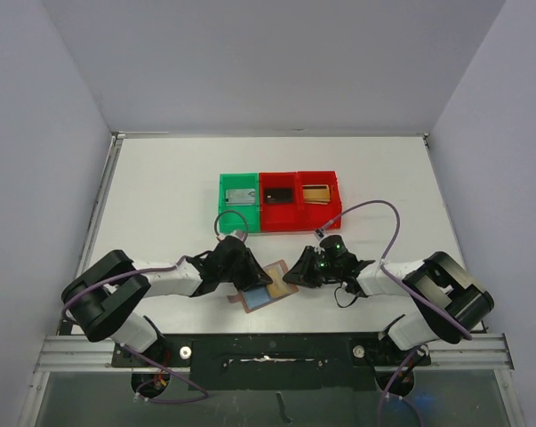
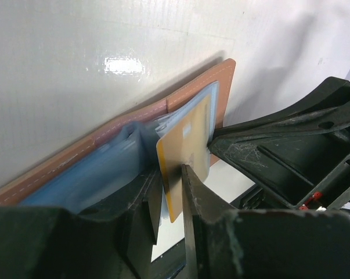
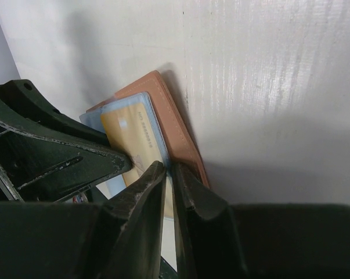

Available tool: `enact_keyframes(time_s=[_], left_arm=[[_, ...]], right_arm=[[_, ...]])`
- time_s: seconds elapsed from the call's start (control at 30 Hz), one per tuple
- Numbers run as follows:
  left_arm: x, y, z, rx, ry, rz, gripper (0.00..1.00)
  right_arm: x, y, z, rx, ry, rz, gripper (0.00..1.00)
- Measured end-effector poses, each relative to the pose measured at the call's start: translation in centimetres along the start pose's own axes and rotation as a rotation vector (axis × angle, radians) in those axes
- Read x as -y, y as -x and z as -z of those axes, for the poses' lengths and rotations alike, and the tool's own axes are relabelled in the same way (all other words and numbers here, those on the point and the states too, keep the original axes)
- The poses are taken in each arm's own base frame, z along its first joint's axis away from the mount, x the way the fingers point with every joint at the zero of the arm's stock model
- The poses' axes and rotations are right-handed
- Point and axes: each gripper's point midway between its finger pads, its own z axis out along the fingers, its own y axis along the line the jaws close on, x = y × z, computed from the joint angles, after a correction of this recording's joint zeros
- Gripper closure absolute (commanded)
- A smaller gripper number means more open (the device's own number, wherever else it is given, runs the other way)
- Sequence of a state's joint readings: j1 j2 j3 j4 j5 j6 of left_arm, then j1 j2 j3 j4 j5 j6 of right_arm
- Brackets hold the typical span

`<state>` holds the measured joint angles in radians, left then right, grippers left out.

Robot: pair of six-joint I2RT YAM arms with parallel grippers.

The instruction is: Take the credit cards out of the card holder

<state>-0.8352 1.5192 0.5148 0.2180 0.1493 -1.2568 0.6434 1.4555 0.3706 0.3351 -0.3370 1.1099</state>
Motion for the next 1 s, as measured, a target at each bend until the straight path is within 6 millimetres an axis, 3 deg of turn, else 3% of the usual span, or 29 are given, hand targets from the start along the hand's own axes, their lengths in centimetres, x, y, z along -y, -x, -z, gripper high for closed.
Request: enact_keyframes(time_s=[0.53, 0.73, 0.87, 1.0], left_arm=[[-0.8, -0.2, 1.5, 0.041, -0.029, 0.03, 0.67], [-0.9, -0.4, 1.8, 0.05, -0.066, 0.051, 0.82], [-1.0, -0.4, 1.7, 0.052, -0.078, 0.059, 0.86], [-0.8, -0.3, 1.7, 0.055, -0.092, 0.071, 0.98]], right_arm=[[-0.3, -0.3, -0.4, -0.025, 0.006, 0.002, 0.86], [-0.3, -0.3, -0.4, -0.027, 0.008, 0.003, 0.86], [-0.3, -0.3, -0.4, -0.028, 0.008, 0.003, 0.86], [-0.3, -0.3, -0.5, -0.029, 0.008, 0.002, 0.86]])
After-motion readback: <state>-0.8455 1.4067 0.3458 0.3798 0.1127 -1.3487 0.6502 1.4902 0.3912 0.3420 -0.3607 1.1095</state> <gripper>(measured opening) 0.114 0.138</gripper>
